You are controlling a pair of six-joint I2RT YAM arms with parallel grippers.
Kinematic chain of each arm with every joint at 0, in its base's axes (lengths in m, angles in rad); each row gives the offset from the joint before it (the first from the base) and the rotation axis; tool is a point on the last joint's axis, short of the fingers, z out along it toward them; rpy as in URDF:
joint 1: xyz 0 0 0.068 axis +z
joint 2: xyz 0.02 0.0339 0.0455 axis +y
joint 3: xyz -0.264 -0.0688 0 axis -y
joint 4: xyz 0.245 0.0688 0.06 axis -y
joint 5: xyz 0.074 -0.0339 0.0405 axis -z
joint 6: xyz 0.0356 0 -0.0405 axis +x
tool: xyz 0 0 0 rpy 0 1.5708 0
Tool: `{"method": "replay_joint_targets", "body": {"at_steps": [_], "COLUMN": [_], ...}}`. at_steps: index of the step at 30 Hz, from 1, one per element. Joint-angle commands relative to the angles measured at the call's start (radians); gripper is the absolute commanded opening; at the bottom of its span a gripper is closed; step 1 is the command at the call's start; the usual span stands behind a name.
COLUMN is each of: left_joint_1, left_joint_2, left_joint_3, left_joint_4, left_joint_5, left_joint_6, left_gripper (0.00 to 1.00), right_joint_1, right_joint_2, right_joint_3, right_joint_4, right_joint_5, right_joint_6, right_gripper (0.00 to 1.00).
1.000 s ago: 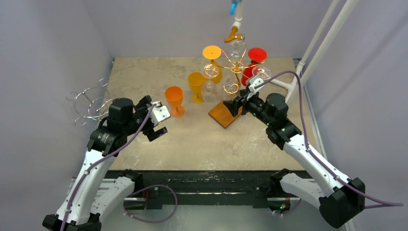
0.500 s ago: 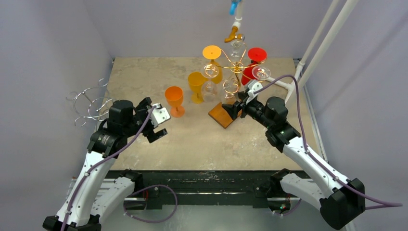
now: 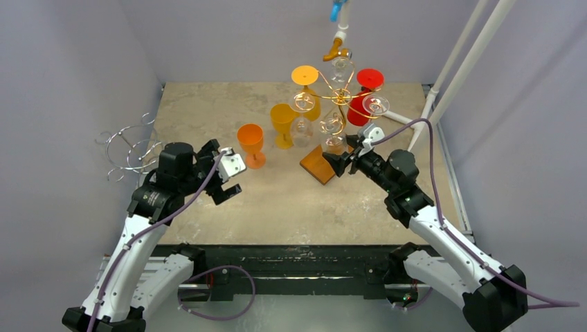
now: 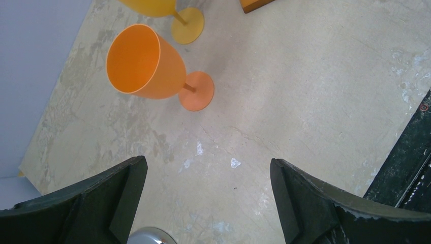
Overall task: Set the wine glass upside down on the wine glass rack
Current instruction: Place the wine glass at the wine rack.
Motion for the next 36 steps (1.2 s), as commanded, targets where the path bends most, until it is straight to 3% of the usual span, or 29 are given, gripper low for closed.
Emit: {"method": "replay_joint_targets", "body": {"at_steps": [1,13,14,16,18,19,26,28,36], "left_joint_1": [0.0,0.0,0.0,0.0,0.0,0.0,0.0,0.0,0.0], "left_joint_2": [0.007,0.013,0.014,0.014,0.013,0.014,0.042,0.054,0.074], "left_joint_3": [0.012,0.007,0.008,0.008,0.008,0.008,0.034,0.049,0.087], "left_joint_4": [0.016,0.03,0.03,0.03,0.029,0.03,0.014,0.008,-0.012], "left_joint_5": [-0.018,-0.022,-0.022,-0.026,-0.027,-0.027,-0.037,-0.042,-0.051], "left_joint_6": [0.0,0.004,0.006,0.005,0.007,0.006,-0.012,-0.024,-0.043], "left_gripper": [1.0,1.0,1.0,1.0,1.0,1.0,1.0,1.0,1.0], "right_joint_1": [0.002,0.002,0.003,0.002,0.003,0.002,0.002,0.002,0.002], "right_joint_2": [-0.043,-0.021,-0.015,-0.006,-0.005,-0.007,-0.06,-0.076,-0.103], "right_joint_3": [-0.011,-0.094,-0.096,-0.101,-0.109,-0.112,-0.125,-0.123,-0.123], "right_joint_4": [0.157,0.271,0.272,0.267,0.263,0.26,0.231,0.214,0.163], "right_joint_5": [0.034,0.096,0.103,0.131,0.162,0.168,0.197,0.198,0.184], "right_joint_6": [0.015,0.136,0.144,0.16,0.179,0.185,0.203,0.202,0.202], "right_gripper": [0.0,0.0,0.03,0.19,0.48,0.57,0.79,0.98,0.99]}}
